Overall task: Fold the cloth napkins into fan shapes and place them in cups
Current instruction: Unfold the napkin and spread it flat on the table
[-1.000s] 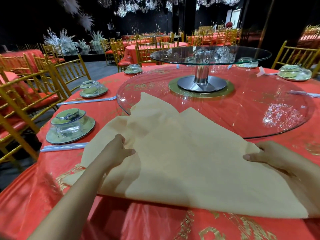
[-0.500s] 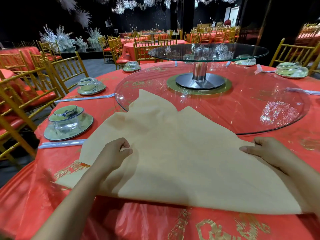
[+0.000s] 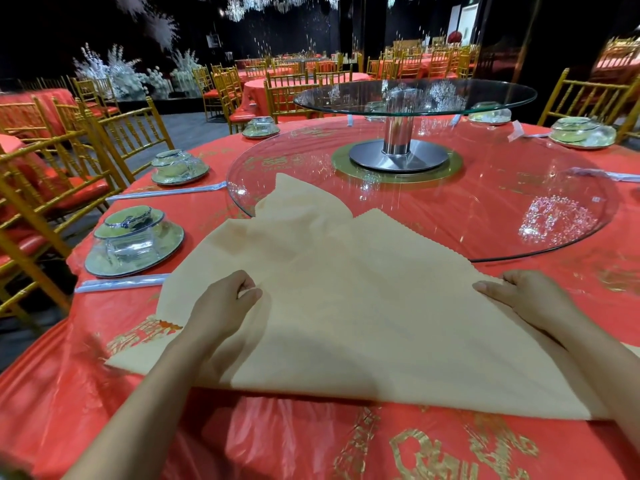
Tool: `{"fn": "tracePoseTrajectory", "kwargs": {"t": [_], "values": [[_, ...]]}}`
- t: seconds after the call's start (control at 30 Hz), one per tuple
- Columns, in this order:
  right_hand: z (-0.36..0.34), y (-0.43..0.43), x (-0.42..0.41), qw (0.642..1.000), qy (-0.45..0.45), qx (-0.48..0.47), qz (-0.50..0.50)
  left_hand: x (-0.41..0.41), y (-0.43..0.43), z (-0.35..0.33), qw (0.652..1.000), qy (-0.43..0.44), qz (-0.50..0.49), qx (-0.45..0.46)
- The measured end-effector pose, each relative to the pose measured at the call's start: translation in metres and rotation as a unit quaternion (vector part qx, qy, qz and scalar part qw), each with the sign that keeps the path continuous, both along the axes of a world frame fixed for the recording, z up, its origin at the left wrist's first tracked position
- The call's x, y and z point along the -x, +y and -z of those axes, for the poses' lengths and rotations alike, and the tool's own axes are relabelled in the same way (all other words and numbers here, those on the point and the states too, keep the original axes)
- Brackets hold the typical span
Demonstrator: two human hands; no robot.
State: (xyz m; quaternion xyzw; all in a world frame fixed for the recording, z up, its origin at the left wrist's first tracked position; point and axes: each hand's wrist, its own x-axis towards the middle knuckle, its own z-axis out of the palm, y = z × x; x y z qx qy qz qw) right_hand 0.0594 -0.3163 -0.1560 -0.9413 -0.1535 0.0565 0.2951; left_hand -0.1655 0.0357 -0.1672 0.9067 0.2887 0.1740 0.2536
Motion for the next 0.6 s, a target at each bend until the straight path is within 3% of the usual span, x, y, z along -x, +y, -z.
{"fn": "tracePoseTrajectory", "kwargs": {"t": [0.2,0.4,0.6], "values": [[0.004,-0.001,-0.002,1.000,-0.019,-0.018,-0.001,0.001,-0.001,0.002,0.999,-0.004,0.010,-0.035],[0.008,0.001,-0.001,0.998,-0.055,0.023,0.026,-0.001,0.000,0.001,0.997,0.013,0.020,-0.068],[0.013,0.002,0.001,0.993,-0.104,0.040,0.023,-0.004,-0.007,-0.001,0.985,0.058,0.006,-0.165]]}}
